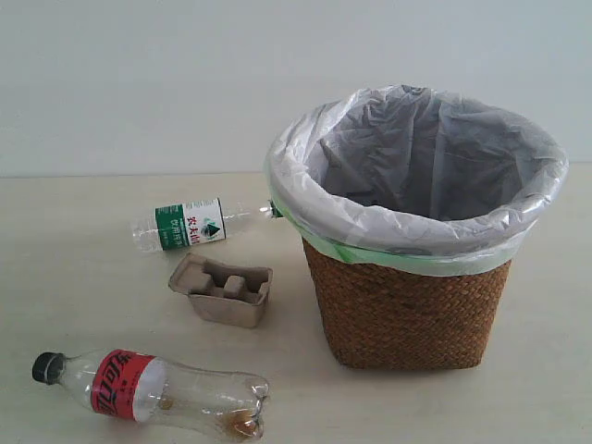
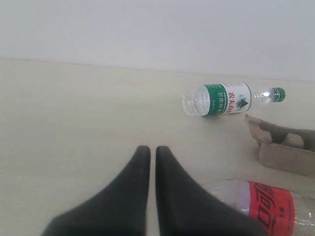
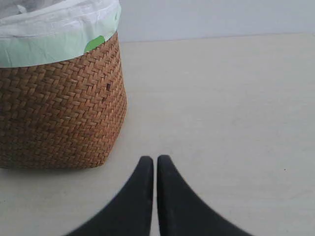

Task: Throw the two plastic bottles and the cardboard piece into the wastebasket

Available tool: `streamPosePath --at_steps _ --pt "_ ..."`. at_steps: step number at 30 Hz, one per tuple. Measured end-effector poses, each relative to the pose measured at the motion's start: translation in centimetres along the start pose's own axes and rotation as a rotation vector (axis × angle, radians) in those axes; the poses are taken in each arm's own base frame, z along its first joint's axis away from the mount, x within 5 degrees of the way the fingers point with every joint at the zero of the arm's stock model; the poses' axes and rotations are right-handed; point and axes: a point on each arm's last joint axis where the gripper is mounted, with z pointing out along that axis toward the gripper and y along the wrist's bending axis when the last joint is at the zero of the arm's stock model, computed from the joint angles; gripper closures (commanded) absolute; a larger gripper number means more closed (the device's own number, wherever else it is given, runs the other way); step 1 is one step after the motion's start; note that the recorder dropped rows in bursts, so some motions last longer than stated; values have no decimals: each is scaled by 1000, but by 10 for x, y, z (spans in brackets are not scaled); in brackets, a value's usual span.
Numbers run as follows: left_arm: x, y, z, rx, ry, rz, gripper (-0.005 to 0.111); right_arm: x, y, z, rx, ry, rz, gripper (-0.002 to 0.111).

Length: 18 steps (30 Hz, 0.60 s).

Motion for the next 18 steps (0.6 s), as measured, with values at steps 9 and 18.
streamPosePath --at_steps 9,18 --pt "0 -1 0 6 0 -38 103 0 0 0 0 0 0 108" --pt "-3 -12 -1 143 19 -740 103 0 0 0 0 0 0 108"
